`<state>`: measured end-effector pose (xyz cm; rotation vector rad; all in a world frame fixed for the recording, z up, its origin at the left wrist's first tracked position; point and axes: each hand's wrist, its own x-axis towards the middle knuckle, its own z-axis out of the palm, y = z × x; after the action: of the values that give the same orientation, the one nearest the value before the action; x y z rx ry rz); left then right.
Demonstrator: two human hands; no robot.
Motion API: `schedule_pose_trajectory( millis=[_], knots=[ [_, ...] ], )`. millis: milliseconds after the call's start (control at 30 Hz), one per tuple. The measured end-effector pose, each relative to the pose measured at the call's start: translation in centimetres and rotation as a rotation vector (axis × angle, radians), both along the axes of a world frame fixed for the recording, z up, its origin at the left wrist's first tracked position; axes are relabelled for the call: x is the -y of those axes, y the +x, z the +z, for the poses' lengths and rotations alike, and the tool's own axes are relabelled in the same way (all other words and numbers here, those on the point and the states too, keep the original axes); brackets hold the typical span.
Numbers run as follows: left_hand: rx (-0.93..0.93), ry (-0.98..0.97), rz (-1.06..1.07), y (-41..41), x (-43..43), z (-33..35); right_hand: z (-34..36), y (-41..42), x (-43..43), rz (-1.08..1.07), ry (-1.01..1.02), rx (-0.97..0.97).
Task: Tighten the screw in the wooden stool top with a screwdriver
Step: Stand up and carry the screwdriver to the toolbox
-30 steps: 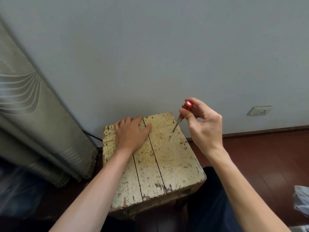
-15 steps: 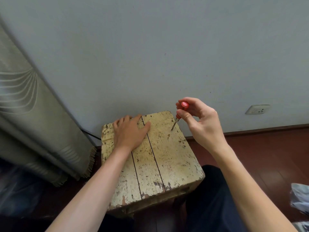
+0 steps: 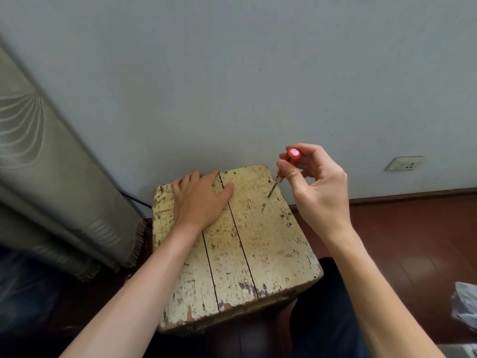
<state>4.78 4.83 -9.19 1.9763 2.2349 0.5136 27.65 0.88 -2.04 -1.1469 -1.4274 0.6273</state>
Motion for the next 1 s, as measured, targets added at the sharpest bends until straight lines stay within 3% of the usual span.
schedule_pose_trajectory(
  millis=[200, 300, 467, 567, 700, 867, 1000],
  knots=[
    [0.019, 0.02, 0.009, 0.0, 0.0, -0.4, -1.4, -1.1, -0.1, 0.032, 0.002, -0.01],
    [0.133, 0.083, 0.003, 0.0, 0.1, -0.3, -2.0, -0.9, -0.5, 0.019, -0.036, 0.003],
    [0.233, 0.11, -0.03, 0.1, 0.0, 0.1, -1.8, -0.3, -0.6, 0.051, -0.212, 0.04],
    [0.232, -0.077, -0.062, 0.3, 0.3, 2.1, 0.0, -0.3, -0.3, 0.033, -0.359, -0.014],
    [0.278, -0.519, -0.13, 0.0, 2.2, 7.8, 5.3, 0.5, 0.7, 0.002, -0.459, 0.013],
    [0.696, -0.652, 0.061, -1.2, 11.3, 18.5, 14.6, 2.0, 6.6, 0.088, -0.734, 0.176],
    [0.892, -0.772, 0.314, -2.9, 20.8, 26.7, 23.5, 3.1, 13.4, 0.083, -0.936, 0.179]
  ],
)
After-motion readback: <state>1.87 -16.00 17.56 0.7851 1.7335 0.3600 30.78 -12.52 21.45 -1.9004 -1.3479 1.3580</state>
